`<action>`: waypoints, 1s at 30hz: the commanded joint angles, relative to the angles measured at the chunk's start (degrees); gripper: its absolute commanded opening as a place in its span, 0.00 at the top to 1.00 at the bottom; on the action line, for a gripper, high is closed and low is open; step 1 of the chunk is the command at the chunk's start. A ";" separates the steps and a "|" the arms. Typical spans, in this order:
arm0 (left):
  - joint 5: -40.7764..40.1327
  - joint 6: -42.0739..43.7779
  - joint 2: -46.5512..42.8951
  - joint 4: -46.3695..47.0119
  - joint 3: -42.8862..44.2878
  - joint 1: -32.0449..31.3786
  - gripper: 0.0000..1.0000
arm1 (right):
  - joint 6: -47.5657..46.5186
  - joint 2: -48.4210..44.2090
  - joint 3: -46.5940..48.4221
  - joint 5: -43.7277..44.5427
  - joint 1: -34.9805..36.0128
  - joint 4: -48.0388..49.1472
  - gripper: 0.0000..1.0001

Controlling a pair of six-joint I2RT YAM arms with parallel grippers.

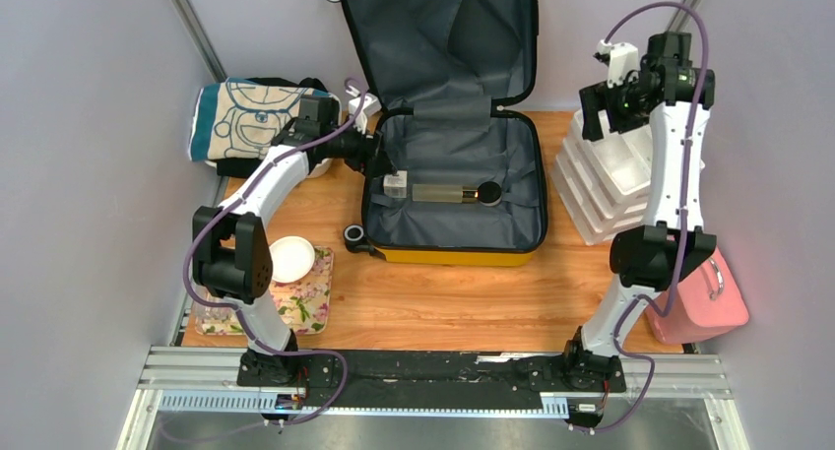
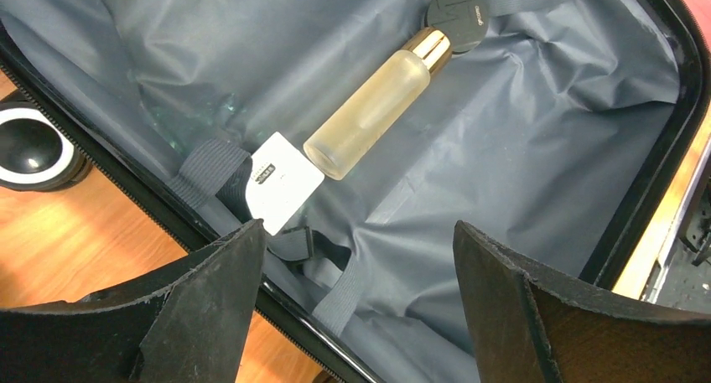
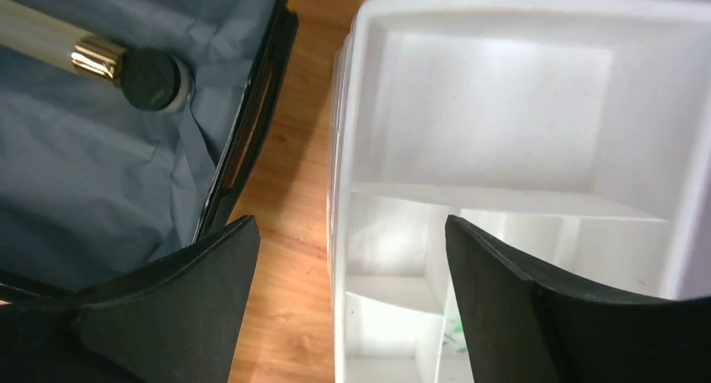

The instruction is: Open, take out, and arrange the luggage

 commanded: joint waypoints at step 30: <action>-7.26 49.75 18.15 -3.44 11.82 -16.02 0.38 | 6.66 -8.44 -16.92 -9.67 17.03 12.05 0.24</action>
